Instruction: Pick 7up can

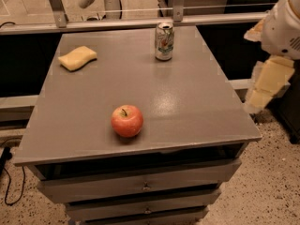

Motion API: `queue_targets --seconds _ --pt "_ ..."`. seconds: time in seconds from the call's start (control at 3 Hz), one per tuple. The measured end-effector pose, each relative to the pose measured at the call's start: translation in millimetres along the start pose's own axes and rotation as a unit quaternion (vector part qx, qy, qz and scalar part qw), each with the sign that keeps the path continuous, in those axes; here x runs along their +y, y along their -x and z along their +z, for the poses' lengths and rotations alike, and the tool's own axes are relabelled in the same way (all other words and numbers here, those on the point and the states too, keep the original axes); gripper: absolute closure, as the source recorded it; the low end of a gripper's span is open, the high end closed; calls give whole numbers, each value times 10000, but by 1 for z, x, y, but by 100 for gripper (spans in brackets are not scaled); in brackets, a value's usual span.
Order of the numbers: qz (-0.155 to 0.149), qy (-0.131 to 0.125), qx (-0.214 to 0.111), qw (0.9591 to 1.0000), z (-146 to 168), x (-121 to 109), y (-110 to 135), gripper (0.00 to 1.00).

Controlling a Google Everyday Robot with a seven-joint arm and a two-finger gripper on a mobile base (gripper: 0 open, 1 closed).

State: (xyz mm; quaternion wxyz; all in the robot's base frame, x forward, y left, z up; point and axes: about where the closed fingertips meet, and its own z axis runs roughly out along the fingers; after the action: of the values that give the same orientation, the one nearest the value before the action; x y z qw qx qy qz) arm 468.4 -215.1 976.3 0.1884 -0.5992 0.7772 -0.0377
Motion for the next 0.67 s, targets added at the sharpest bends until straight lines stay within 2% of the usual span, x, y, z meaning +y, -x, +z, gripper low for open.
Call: queue_targets --seconds 0.33,0.67 --pt "84 -356 -436 9984 29 -58 19 0" --pt "322 -632 -999 9925 69 -124 43 0"
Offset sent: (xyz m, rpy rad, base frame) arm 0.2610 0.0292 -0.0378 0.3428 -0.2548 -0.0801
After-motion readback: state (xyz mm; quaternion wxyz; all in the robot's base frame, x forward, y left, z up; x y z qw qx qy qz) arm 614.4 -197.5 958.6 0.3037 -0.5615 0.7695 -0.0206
